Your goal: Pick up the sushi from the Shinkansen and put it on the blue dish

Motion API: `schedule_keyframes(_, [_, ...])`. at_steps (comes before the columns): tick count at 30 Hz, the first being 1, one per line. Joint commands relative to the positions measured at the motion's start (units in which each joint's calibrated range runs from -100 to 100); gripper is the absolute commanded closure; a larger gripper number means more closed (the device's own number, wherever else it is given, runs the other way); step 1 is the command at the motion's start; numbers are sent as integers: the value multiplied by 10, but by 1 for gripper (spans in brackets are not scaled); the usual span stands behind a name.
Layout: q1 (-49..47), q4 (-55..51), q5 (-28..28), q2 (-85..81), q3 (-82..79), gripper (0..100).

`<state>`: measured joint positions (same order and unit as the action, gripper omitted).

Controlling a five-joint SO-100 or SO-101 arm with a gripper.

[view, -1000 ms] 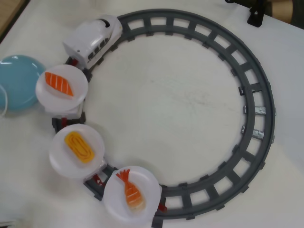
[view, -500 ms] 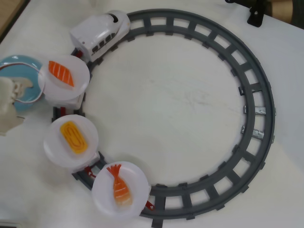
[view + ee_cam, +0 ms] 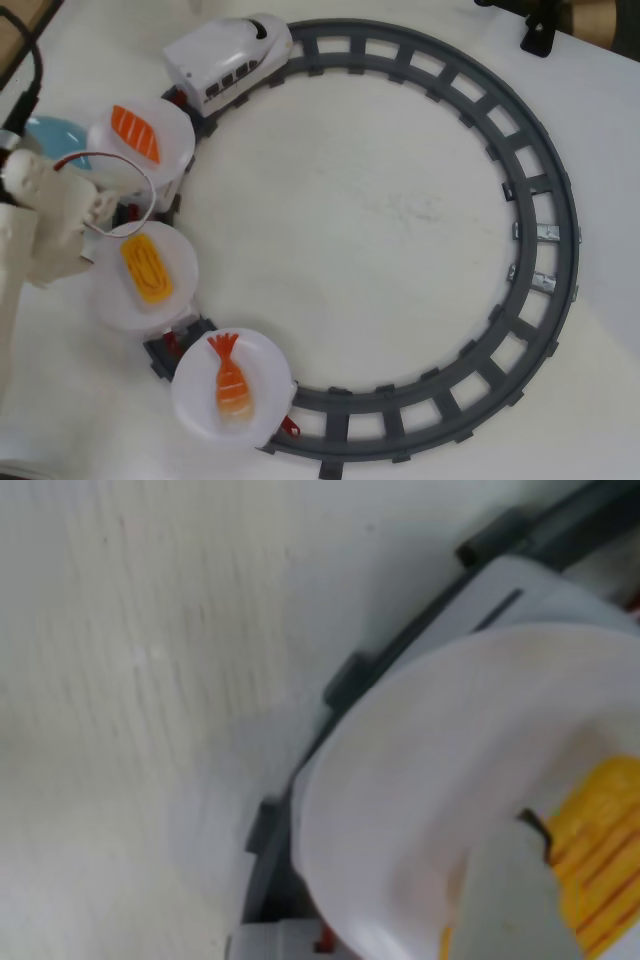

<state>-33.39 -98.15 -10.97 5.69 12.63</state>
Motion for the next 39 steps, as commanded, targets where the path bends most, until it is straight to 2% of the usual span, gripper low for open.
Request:
schedule_keyframes(1, [43, -11, -2, 4, 30, 65])
schedule_keyframes(17, [172, -12, 51, -103, -70, 65])
schedule_keyframes(22, [202, -12, 48, -115, -105, 65])
schedule_keyframes(27, [207, -12, 29, -115, -130, 69])
schedule_keyframes(35, [187, -13, 32, -181, -171, 68])
schedule_keyframes(37, [174, -12, 50, -201, -191, 68])
schedule_keyframes(39, [160, -12, 93, -221, -206, 68])
